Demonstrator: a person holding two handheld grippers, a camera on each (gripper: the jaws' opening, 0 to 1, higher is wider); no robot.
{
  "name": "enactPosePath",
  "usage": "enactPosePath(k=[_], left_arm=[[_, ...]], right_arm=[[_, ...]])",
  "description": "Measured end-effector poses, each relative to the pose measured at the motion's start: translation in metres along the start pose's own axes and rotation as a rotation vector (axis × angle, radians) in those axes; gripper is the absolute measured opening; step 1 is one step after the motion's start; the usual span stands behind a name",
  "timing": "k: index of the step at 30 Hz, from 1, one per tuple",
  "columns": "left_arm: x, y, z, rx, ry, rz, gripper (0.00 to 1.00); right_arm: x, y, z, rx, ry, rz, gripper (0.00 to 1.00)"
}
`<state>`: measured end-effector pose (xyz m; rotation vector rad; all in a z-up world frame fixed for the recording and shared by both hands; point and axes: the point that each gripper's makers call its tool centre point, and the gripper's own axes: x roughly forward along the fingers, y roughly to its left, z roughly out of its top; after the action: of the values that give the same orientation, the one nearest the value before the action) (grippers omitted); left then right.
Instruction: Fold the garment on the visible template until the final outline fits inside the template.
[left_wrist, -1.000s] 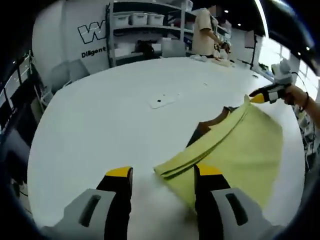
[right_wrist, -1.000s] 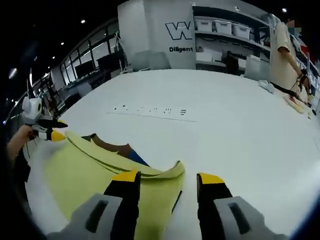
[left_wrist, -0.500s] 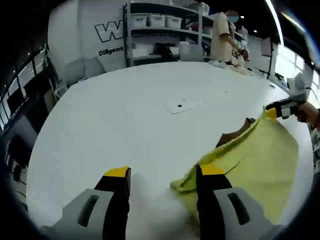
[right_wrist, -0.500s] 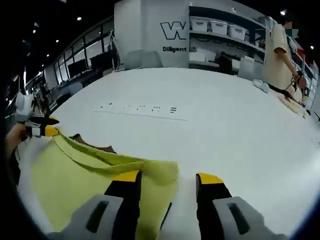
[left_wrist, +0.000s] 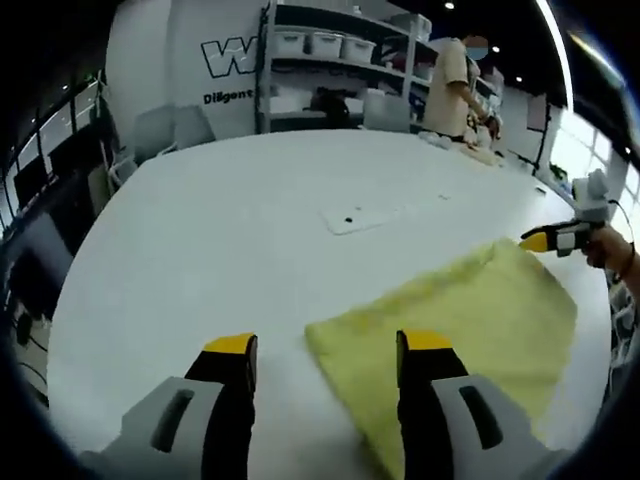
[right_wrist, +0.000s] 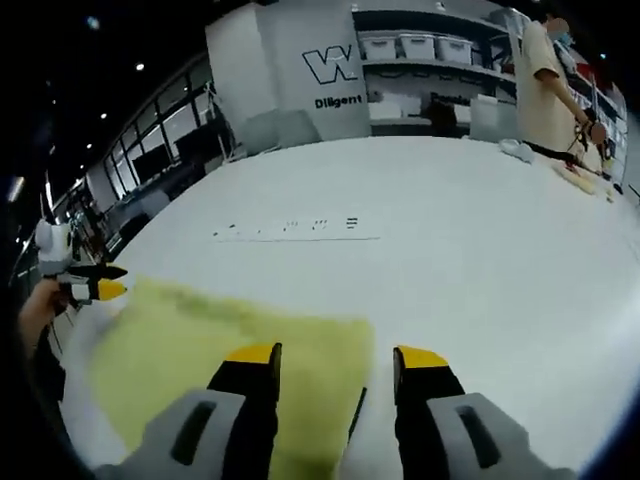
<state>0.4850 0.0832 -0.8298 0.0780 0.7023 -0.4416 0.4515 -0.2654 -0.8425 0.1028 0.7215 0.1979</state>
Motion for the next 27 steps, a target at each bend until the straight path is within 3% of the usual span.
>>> enactPosePath(k=[3, 6, 13, 19, 27], left_arm=[[-0.002, -0.003, -0.005, -0.029, 0.017, -0.01, 0.54], [-0.007, -0.007, -0.007, -0.007, 0.016, -0.015, 0.57], [-0.034, -0.029, -0.019, -0.03, 0.006, -0.079, 0.6], [-0.057, -0.047, -0.034, 0.007, 0.011, -0.121, 0.59], [-0.085, -0.064, -0.054, 0.006, 0.007, -0.145, 0.56]], right_arm=[[-0.004, 0.001, -0.004, 0.02, 0.009, 0.013, 0.41], [-0.012, 0.006, -0.008, 0.024, 0.007, 0.031, 0.44], [-0.035, 0.03, -0.021, 0.053, -0.012, 0.138, 0.47], [-0.061, 0.044, -0.039, 0.015, 0.007, 0.191, 0.47], [-0.092, 0.049, -0.065, -0.014, 0.033, 0.204, 0.46]])
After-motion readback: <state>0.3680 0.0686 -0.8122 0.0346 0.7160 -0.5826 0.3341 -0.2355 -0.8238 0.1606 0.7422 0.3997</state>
